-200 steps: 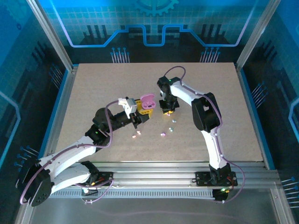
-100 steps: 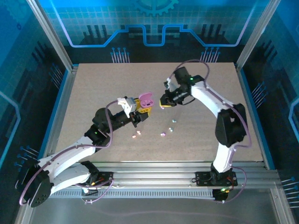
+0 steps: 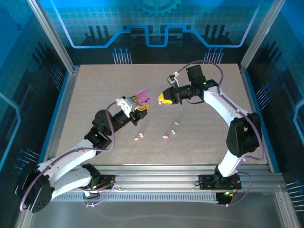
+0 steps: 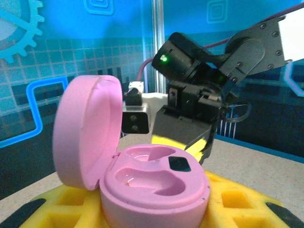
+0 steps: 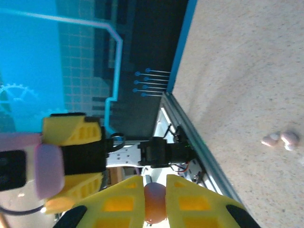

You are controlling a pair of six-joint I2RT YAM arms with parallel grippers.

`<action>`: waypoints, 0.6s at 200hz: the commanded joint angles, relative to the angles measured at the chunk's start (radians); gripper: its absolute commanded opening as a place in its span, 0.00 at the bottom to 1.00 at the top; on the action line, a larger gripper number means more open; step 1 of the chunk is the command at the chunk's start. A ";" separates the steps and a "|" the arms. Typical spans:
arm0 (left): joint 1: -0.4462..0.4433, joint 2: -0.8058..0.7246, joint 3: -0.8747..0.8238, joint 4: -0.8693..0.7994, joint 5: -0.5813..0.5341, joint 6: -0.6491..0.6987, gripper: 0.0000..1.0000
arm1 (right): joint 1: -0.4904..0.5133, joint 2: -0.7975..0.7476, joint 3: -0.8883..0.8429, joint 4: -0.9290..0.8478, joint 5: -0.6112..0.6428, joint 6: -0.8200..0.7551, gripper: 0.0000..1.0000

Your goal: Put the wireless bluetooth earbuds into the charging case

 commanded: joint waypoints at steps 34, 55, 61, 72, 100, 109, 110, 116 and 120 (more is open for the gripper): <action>0.026 -0.011 -0.032 0.011 0.034 0.050 0.33 | -0.012 -0.058 -0.017 0.050 -0.057 0.092 0.14; 0.025 0.014 -0.033 0.028 0.074 0.051 0.33 | -0.010 -0.084 -0.015 0.049 -0.032 0.100 0.13; 0.025 0.023 -0.033 0.031 0.079 0.051 0.33 | -0.009 -0.093 -0.014 0.053 -0.028 0.101 0.13; 0.025 0.041 -0.031 0.043 0.085 0.051 0.33 | -0.005 -0.110 -0.015 0.061 -0.020 0.113 0.13; 0.026 0.088 -0.024 0.091 0.077 0.051 0.32 | 0.005 -0.147 -0.012 0.076 -0.007 0.140 0.13; 0.025 0.106 -0.017 0.101 0.069 0.053 0.32 | 0.010 -0.158 -0.017 0.092 -0.002 0.155 0.13; 0.025 0.109 -0.017 0.102 0.068 0.053 0.32 | 0.010 -0.160 -0.018 0.095 -0.002 0.157 0.13; 0.025 0.121 -0.011 0.109 0.062 0.052 0.32 | 0.015 -0.166 -0.020 0.102 0.002 0.166 0.13; 0.026 0.129 -0.008 0.114 0.062 0.053 0.32 | 0.016 -0.170 -0.020 0.105 0.004 0.171 0.13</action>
